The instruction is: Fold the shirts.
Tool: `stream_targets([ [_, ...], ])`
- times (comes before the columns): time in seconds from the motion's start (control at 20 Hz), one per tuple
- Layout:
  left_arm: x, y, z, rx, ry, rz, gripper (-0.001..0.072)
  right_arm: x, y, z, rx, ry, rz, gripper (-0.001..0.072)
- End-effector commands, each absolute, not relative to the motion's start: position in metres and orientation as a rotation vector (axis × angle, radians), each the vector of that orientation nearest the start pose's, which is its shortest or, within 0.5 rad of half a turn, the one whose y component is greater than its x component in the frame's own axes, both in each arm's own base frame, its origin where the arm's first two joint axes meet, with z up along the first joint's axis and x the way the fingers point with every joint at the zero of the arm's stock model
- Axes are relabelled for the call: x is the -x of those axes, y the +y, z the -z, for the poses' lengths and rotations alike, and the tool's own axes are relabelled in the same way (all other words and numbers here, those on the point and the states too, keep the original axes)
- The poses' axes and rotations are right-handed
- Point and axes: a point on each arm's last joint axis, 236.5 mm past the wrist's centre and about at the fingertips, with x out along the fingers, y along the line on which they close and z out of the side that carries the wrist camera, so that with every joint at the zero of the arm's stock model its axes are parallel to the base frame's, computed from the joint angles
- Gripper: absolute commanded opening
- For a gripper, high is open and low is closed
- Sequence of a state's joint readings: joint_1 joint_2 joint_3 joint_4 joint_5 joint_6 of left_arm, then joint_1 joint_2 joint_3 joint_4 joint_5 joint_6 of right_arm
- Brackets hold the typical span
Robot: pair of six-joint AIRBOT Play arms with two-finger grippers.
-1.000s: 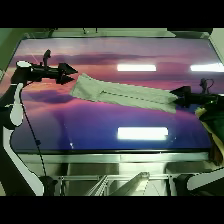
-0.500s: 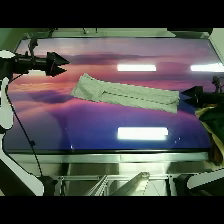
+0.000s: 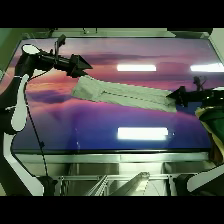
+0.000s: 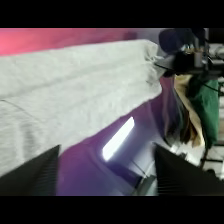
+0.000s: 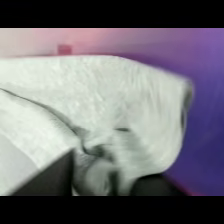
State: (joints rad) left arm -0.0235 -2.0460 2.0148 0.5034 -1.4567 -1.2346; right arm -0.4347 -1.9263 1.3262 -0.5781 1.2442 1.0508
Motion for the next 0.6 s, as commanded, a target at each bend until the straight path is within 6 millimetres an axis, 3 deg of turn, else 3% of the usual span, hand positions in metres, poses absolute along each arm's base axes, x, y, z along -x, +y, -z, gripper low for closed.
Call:
stream_targets([
  [0.0, -0.49, -0.251, -0.053, 0.538, 1.208, 1.061, 0.0072, -0.461, 0.033, 0.091, -0.981, 1.26, -0.504, 0.0014],
  [0.05, -0.486, -0.262, -0.053, 0.502, 1.196, 1.091, -0.0005, -0.463, 0.035, 0.082, -0.982, 1.251, -0.529, 0.0014],
  [0.1, -0.484, -0.271, -0.049, 0.475, 1.194, 1.091, -0.0005, -0.465, 0.038, 0.068, -0.982, 1.235, -0.555, 0.0014],
  [0.3, -0.493, -0.312, 0.007, 0.232, 1.185, 0.947, 0.0012, -0.469, 0.043, 0.015, -0.979, 1.185, -0.604, 0.0014],
  [0.4, -0.484, -0.348, 0.037, 0.215, 1.204, 0.961, 0.0012, -0.472, 0.052, -0.02, -1.029, 1.121, -0.669, 0.0014],
  [0.55, -0.468, -0.383, 0.081, 0.232, 1.266, 0.946, 0.001, -0.474, 0.083, -0.079, -1.087, 1.016, -0.811, 0.0013],
])
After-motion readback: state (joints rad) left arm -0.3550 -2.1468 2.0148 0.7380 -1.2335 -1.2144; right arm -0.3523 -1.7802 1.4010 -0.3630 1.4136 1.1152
